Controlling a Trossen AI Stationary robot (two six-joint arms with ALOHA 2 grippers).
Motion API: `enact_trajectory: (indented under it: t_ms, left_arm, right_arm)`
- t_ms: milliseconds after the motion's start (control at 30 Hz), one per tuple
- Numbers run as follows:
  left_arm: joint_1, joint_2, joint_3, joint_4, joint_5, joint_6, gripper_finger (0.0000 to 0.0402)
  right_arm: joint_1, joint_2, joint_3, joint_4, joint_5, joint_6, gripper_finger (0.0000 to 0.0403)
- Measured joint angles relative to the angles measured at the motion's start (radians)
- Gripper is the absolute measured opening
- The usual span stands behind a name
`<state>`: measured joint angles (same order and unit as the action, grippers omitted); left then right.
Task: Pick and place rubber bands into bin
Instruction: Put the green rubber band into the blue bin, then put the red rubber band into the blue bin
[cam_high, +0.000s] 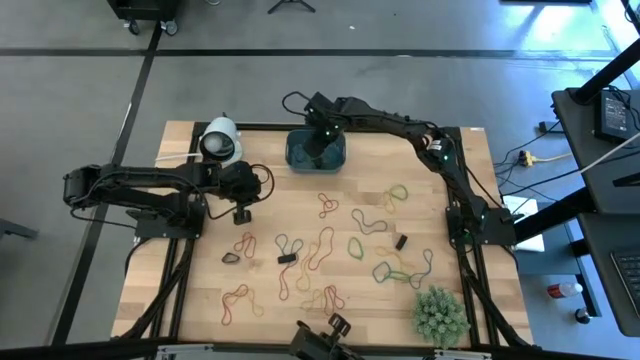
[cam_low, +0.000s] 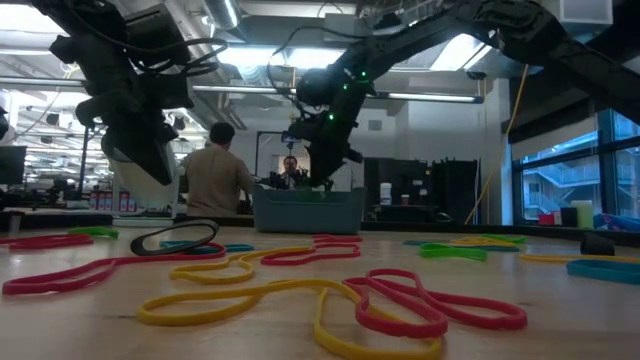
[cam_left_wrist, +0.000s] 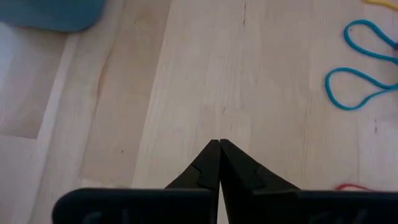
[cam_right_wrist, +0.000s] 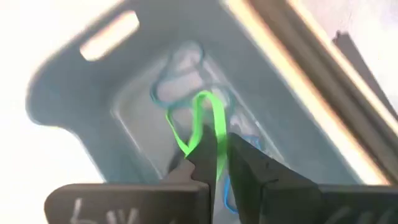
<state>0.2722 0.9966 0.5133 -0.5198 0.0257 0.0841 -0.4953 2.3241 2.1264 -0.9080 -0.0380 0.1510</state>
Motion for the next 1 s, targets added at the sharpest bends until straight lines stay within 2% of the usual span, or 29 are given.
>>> enact_trajectory:
  t_ms: [367, 467, 600, 800, 900, 1000]
  left_arm:
    - [0.0, 0.0, 0.0, 0.004, 0.001, -0.021, 0.0002]
    - [0.0, 0.0, 0.0, 0.006, 0.0, -0.022, 0.0002]
    - [0.0, 0.0, 0.0, 0.034, -0.008, -0.025, 0.0002]
    - [-0.015, 0.0, 0.017, 0.068, -0.005, -0.109, 0.0001]
    - [-0.045, 0.001, 0.048, 0.035, -0.011, -0.138, 0.0002]
    - [-0.089, 0.001, 0.083, 0.003, -0.061, -0.192, 0.0002]
  right_arm:
    - [-0.013, 0.001, -0.018, -0.066, -0.002, -0.03, 0.0138]
    - [-0.015, -0.019, -0.018, -0.098, -0.007, -0.075, 0.0146]
    - [-0.015, -0.106, -0.018, -0.106, -0.008, -0.117, 0.0116]
    - [0.022, -0.279, -0.054, -0.146, -0.008, -0.181, 0.0019]
    - [0.055, -0.406, -0.18, -0.094, -0.009, -0.182, 0.0009]
    - [0.095, -0.557, -0.393, 0.016, 0.001, -0.149, 0.0011]
